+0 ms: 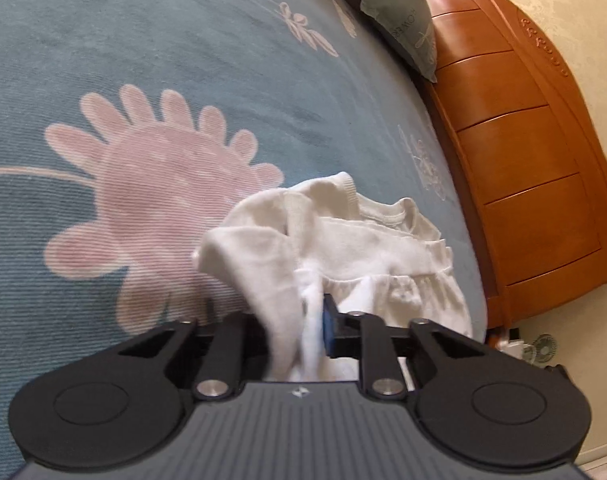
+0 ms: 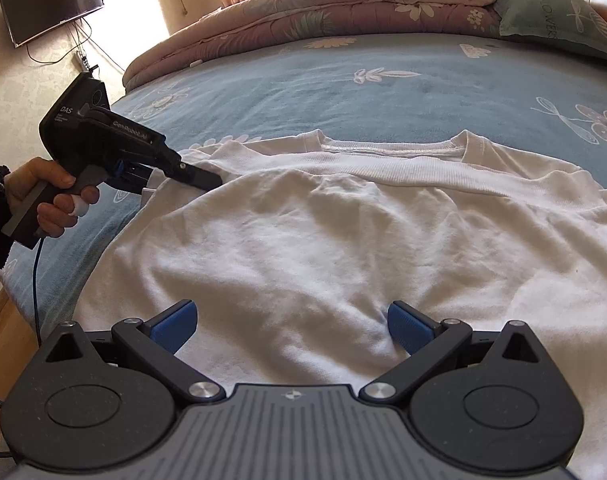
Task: Fold clothes
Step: 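Lower the left tool onto the bundle edge and close it on the cloth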
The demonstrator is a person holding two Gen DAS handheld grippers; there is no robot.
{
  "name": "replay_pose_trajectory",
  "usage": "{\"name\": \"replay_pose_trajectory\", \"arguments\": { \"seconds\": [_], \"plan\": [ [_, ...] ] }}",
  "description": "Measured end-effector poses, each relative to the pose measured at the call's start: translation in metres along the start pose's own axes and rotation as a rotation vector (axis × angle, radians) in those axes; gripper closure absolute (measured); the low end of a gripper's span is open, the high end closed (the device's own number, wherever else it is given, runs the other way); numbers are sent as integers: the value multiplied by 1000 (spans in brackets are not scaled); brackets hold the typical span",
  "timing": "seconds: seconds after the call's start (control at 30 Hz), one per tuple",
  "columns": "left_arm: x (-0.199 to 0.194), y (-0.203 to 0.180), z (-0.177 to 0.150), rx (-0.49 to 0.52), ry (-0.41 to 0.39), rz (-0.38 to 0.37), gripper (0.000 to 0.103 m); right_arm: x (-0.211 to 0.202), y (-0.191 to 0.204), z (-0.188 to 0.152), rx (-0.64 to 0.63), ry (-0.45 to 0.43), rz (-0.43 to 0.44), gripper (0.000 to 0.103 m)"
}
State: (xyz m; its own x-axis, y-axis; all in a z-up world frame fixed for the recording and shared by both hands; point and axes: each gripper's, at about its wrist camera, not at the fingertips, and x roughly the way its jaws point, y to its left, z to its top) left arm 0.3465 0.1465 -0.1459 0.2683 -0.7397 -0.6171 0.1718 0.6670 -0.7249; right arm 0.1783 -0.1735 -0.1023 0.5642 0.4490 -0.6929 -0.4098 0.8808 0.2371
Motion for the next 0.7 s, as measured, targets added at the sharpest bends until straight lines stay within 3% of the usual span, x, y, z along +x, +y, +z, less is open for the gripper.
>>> {"name": "replay_pose_trajectory", "arguments": {
  "seconds": [0.2, 0.4, 0.6, 0.7],
  "plan": [
    [0, -16, -3, 74, -14, 80, 88, 13, 39, -5, -273, 82, -153, 0],
    [-1, -21, -6, 74, -36, 116, 88, -2, 99, -2, -490, -4, -72, 0],
    [0, -29, -9, 99, -48, 164, 88, 18, 172, -28, -873, -15, -102, 0],
    [3, -33, -12, 109, -60, 183, 88, 28, 193, -39, -986, -32, -181, 0]
  ]
}}
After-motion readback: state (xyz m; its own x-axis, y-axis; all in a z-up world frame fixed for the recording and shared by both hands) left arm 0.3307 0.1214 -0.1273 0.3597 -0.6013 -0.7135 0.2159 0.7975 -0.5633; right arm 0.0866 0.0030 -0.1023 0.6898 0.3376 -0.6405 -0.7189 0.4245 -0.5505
